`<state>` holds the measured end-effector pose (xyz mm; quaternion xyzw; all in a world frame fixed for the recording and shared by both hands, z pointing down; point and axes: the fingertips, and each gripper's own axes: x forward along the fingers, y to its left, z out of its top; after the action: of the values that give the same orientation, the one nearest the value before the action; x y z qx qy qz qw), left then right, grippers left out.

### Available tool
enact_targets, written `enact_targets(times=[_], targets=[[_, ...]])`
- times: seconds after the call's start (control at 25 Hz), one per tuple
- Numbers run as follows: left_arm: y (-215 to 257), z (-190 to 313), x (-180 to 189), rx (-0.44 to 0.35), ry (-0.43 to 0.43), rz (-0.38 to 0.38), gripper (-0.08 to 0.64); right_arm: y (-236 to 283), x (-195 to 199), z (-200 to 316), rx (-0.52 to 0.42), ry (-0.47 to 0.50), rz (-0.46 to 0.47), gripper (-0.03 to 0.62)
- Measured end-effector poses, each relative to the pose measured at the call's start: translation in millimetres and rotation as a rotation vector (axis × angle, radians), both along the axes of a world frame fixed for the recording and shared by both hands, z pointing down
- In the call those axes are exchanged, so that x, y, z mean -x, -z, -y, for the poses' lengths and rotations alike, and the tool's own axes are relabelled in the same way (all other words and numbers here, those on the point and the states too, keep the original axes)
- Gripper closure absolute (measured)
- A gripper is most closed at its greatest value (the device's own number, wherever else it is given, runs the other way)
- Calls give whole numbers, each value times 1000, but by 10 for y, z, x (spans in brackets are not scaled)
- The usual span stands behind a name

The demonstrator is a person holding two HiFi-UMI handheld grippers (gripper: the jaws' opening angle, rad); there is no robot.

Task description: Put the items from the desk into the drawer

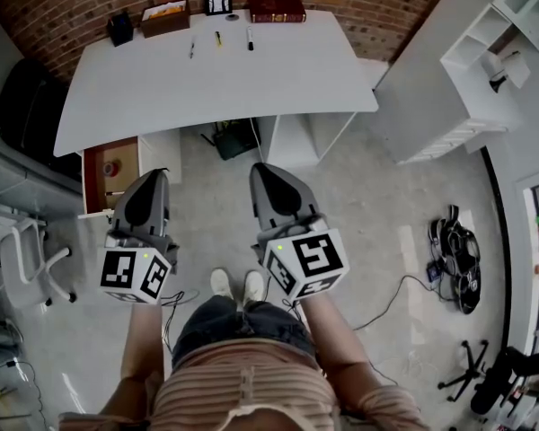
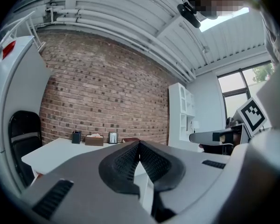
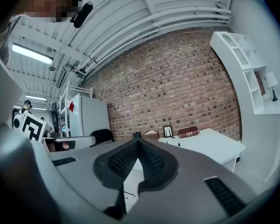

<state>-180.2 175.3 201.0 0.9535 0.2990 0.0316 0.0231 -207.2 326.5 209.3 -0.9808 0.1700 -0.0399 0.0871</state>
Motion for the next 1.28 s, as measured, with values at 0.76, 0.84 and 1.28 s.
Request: enact_targets(times=[0.76, 0.84, 1.28], targets=[[54, -80, -150, -8, 72, -13, 551, -7, -150, -358, -3, -8, 9, 575], [75, -106, -181, -10, 76, -14, 551, 9, -188, -385, -8, -3, 7, 575], [-40, -123, -581, -2, 69, 17, 552, -45, -571, -391, -3, -2, 29, 575]])
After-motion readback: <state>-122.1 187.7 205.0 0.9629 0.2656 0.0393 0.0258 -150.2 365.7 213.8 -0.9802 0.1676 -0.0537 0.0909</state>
